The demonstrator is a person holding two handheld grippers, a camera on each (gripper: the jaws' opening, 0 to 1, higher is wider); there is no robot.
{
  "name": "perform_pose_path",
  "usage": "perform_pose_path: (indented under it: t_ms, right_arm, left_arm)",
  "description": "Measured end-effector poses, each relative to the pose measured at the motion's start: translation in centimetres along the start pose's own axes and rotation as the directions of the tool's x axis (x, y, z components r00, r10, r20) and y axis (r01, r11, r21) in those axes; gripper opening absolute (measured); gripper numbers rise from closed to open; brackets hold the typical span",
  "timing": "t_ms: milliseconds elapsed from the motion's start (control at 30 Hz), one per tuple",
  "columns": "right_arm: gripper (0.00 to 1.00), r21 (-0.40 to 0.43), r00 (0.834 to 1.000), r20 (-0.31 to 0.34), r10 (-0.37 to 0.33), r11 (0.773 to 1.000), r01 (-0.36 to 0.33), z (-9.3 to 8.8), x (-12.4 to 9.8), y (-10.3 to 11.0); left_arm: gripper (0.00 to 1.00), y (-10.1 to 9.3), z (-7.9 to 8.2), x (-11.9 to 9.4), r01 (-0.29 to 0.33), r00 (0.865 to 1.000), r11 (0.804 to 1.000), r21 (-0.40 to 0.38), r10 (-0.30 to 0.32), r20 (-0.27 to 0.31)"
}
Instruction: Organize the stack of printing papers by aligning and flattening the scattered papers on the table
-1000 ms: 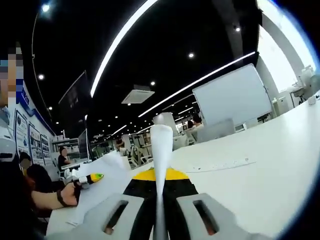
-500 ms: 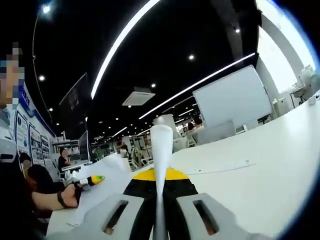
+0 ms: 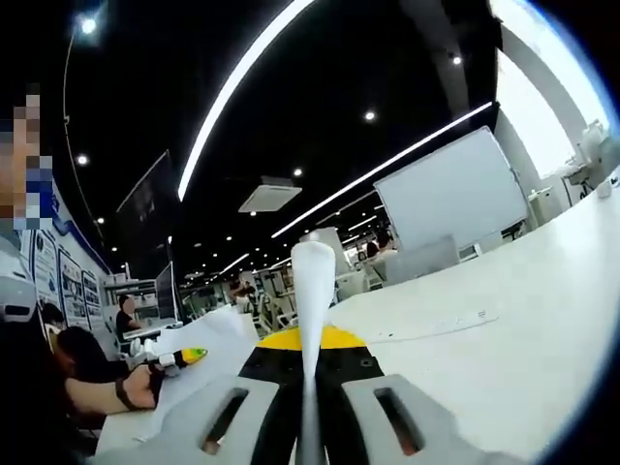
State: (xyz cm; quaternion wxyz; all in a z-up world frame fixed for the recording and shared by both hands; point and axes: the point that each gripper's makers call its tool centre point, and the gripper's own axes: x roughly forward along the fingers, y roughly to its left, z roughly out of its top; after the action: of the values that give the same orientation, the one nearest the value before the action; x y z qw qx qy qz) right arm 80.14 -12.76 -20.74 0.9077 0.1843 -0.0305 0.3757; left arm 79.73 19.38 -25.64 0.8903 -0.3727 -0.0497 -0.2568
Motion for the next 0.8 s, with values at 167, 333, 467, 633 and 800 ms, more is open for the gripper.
perform_pose_path:
  t_ms: [167,333,467,633,800]
  right_arm:
    - [0.0,0.002,1.0,0.014,0.002,1.0,-0.002,0.3,-0.1,0.1]
    - [0.0,0.004,1.0,0.029,-0.007,1.0,0.007,0.5,-0.1,0.0]
    - [0.0,0.01,0.999,0.042,0.001,1.0,-0.002,0.8,-0.2,0.2]
    - [0.0,0.02,0.998,0.063,0.012,1.0,-0.013,1.3,-0.3,0.5]
    - [0.0,0.041,0.996,0.091,0.027,0.999,-0.03,2.0,-0.5,0.7]
  left_arm:
    - [0.06,0.0,0.0,0.0,0.0,1.0,1.0,0.0,0.0,0.0]
    - [0.06,0.1,0.0,0.0,-0.001,1.0,1.0,0.001,0.001,0.0]
    - [0.06,0.1,0.0,0.0,-0.002,1.0,1.0,0.001,0.002,0.0]
    - [0.06,0.0,-0.1,0.0,-0.002,1.0,1.0,0.002,0.002,0.0]
    - [0.06,0.0,0.0,0.0,-0.004,1.0,1.0,0.001,0.004,0.0]
